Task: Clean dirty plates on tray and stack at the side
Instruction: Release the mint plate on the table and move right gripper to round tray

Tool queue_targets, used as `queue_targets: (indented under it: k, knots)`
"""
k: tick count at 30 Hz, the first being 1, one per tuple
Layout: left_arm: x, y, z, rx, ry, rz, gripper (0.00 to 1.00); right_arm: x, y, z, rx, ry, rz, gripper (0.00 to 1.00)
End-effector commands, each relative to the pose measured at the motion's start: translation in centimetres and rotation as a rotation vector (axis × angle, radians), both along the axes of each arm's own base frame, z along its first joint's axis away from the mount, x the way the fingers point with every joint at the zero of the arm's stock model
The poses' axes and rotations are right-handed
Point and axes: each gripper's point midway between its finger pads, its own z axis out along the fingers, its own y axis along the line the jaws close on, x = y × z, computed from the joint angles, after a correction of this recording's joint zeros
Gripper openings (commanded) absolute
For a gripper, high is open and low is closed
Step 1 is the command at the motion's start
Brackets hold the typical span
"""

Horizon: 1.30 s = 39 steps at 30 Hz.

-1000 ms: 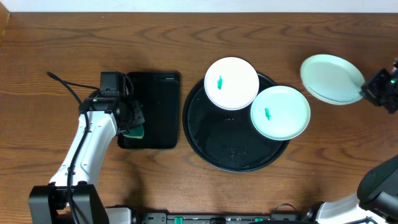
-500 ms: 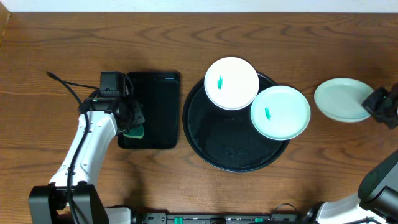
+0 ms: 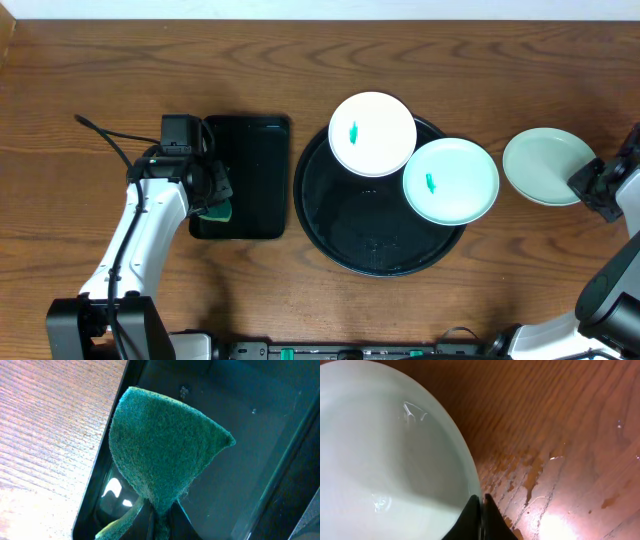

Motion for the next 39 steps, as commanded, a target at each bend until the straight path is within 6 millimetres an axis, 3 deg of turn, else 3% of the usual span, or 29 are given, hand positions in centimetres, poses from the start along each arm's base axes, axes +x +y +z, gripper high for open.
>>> queue_targets:
  k: [1, 2, 5, 8, 10, 11, 12, 14, 16, 17, 22, 24, 29, 32, 34, 37, 39]
  knots:
    - [0.1, 0.3, -0.1, 0.014, 0.001, -0.003, 0.07, 0.2, 0.3, 0.2, 0.021, -0.025, 0.000, 0.29]
    - [0.1, 0.3, -0.1, 0.014, 0.001, -0.003, 0.07, 0.4, 0.5, 0.2, 0.035, -0.034, 0.007, 0.39]
    - [0.1, 0.3, -0.1, 0.014, 0.001, -0.003, 0.07, 1.0, 1.4, 0.9, 0.065, -0.060, 0.067, 0.52]
    - [0.1, 0.3, -0.1, 0.014, 0.001, -0.003, 0.07, 2.1, 2.6, 4.0, 0.107, -0.130, 0.128, 0.56]
    - [0.1, 0.3, -0.1, 0.014, 0.000, -0.003, 0.07, 2.6, 4.0, 8.2, 0.113, -0.182, 0.201, 0.52]
    - [0.1, 0.3, -0.1, 0.014, 0.000, -0.003, 0.07, 2.9, 6.0, 11.7, 0.134, -0.232, 0.272, 0.51]
    - [0.1, 0.3, -0.1, 0.014, -0.001, -0.003, 0.08, 3.2, 10.1, 15.8, 0.176, -0.322, 0.448, 0.50]
    - [0.1, 0.3, -0.1, 0.014, 0.000, -0.003, 0.07, 3.2, 13.8, 18.2, 0.197, -0.391, 0.600, 0.51]
    - [0.1, 0.3, -0.1, 0.014, 0.000, -0.003, 0.08, 2.9, 17.1, 19.5, 0.213, -0.422, 0.716, 0.52]
    - [0.1, 0.3, -0.1, 0.014, 0.000, -0.003, 0.08, 2.5, 19.7, 19.9, 0.225, -0.419, 0.801, 0.52]
    - [0.1, 0.3, -0.1, 0.014, -0.001, -0.003, 0.07, 1.4, 27.1, 18.9, 0.295, -0.357, 1.010, 0.53]
    - [0.4, 0.3, 0.0, 0.014, -0.011, -0.004, 0.07, 1.0, 30.3, 18.0, 0.330, -0.323, 1.092, 0.54]
    - [2.1, -1.2, 0.6, -0.050, -0.088, -0.075, 0.07, -0.1, 36.0, 15.0, 0.409, -0.217, 1.202, 0.54]
    - [3.2, -2.2, 1.2, -0.076, -0.144, -0.150, 0.07, -0.6, 38.7, 13.1, 0.439, -0.154, 1.266, 0.52]
    - [3.7, -2.7, 1.3, -0.067, -0.164, -0.190, 0.07, -1.2, 40.5, 11.6, 0.460, -0.101, 1.309, 0.46]
    - [3.6, -3.7, 0.7, -0.065, -0.150, -0.232, 0.07, -1.7, 41.7, 10.4, 0.473, -0.059, 1.338, 0.36]
    - [3.5, -4.4, 0.0, -0.067, -0.129, -0.253, 0.07, -1.9, 41.8, 10.1, 0.468, -0.049, 1.343, 0.36]
